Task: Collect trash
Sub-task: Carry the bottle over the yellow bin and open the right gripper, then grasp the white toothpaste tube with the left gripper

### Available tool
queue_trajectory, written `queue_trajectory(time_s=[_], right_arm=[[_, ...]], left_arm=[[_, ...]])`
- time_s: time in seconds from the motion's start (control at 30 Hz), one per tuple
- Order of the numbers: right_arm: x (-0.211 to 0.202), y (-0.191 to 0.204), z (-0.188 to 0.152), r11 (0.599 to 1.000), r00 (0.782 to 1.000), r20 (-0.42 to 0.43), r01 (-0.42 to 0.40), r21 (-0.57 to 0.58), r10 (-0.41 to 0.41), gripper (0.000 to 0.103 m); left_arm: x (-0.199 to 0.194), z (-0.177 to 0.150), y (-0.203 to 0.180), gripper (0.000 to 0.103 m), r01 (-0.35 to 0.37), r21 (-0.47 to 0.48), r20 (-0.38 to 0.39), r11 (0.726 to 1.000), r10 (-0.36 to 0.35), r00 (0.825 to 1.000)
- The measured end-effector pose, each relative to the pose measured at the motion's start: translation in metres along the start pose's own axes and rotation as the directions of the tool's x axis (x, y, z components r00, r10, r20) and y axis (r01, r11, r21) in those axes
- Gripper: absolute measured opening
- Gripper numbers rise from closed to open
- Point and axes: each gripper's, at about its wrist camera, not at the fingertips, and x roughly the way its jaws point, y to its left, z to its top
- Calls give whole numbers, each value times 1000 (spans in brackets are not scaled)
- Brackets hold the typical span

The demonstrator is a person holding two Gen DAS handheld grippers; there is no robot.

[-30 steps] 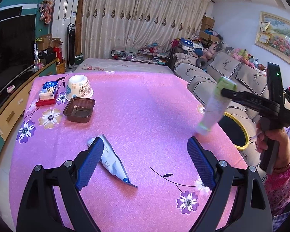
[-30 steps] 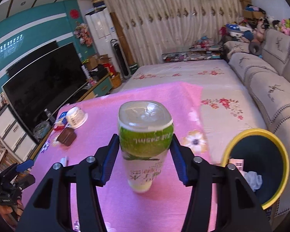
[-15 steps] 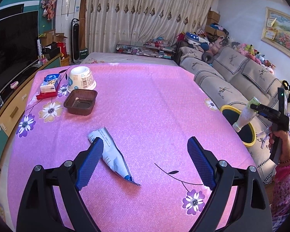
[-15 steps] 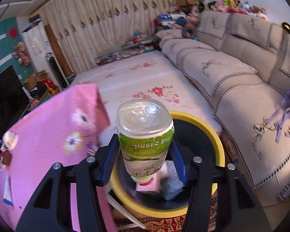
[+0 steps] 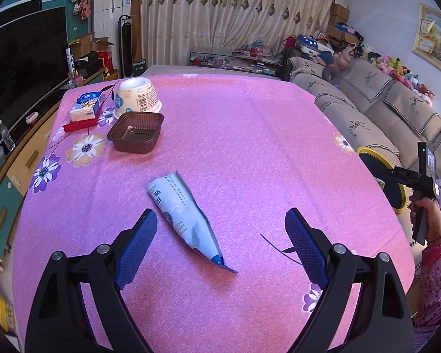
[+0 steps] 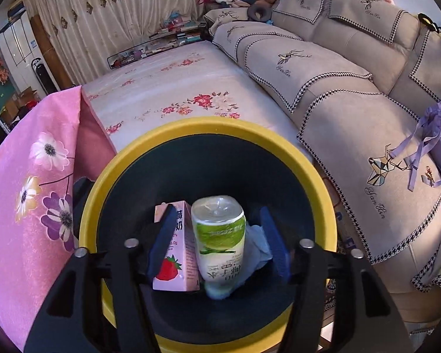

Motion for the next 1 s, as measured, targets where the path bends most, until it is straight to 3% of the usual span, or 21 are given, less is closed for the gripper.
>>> queue_trajectory(time_s=[0.4,0.53,0.67,0.83,1.0], right_arm=[[-53,21,-4,999,991,130,-18,-44,23,71],[-63,29,-5,997,989,139,-36,-65,44,72],[-69,33,-4,996,988,142,-55,-66,64,72],[-72,35,-5,995,987,139,-73,-66,82,72],[-76,34,-7,994,985,144,-89,-61,97,72]], left_arm=[[42,4,17,90,-53,-72,-91,996,47,995],[55,7,19,75,-64,-79,-120,995,55,991],[63,8,19,66,-76,-77,-135,994,65,989],[66,9,16,40,-56,-43,-139,998,49,989],[66,9,-5,35,-4,12,-138,1000,5,990]])
